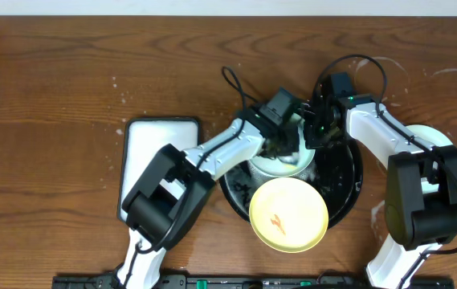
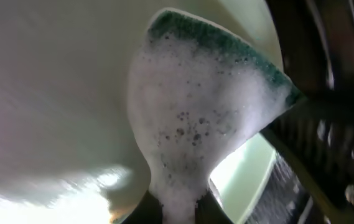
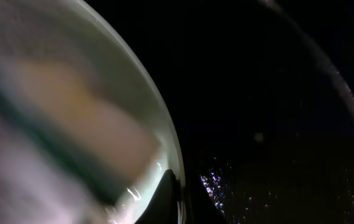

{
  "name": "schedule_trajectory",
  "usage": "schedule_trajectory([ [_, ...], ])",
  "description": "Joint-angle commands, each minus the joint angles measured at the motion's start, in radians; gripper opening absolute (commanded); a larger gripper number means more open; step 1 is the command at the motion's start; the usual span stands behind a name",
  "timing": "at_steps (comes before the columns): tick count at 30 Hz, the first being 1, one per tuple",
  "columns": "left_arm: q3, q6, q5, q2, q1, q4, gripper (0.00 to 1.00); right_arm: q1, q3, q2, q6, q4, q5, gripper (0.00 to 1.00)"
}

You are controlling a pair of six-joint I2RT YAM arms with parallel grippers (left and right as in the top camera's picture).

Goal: Clean dirty plates on tray and stack at the side

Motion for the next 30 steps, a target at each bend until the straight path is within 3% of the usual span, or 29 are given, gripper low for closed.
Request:
schedule_trajectory([
  [1,0.008,-0.040,0.048,0.019,0.010,-0.045,0.08,0.018,-0.025,0.021,-0.006,-0.019,0.000,0.01],
  [7,0.008,-0.017,-0.180,0.019,0.084,-0.163,0.08,0.018,-0.025,0.021,-0.006,-0.019,0.000,0.01],
  [13,0.008,0.211,-0.563,0.019,0.134,-0.151,0.07,0.018,-0.025,0.021,-0.006,-0.017,0.000,0.01],
  [15,0.008,0.261,-0.607,0.019,0.129,-0.124,0.08,0.018,-0.025,0.021,-0.006,-0.015,0.000,0.01],
  [20,0.008,0.249,-0.559,0.019,0.087,-0.040,0.08,0.018,-0.025,0.021,-0.006,-0.018,0.000,0.01],
  [27,0.006,-0.040,-0.129,0.041,0.064,0.017,0.07,0.018,-0.025,0.021,-0.006,-0.019,0.000,0.01],
  [30,0.006,-0.109,-0.024,0.053,0.049,0.022,0.07,0.018,-0.025,0.021,-0.006,-0.018,0.000,0.01],
])
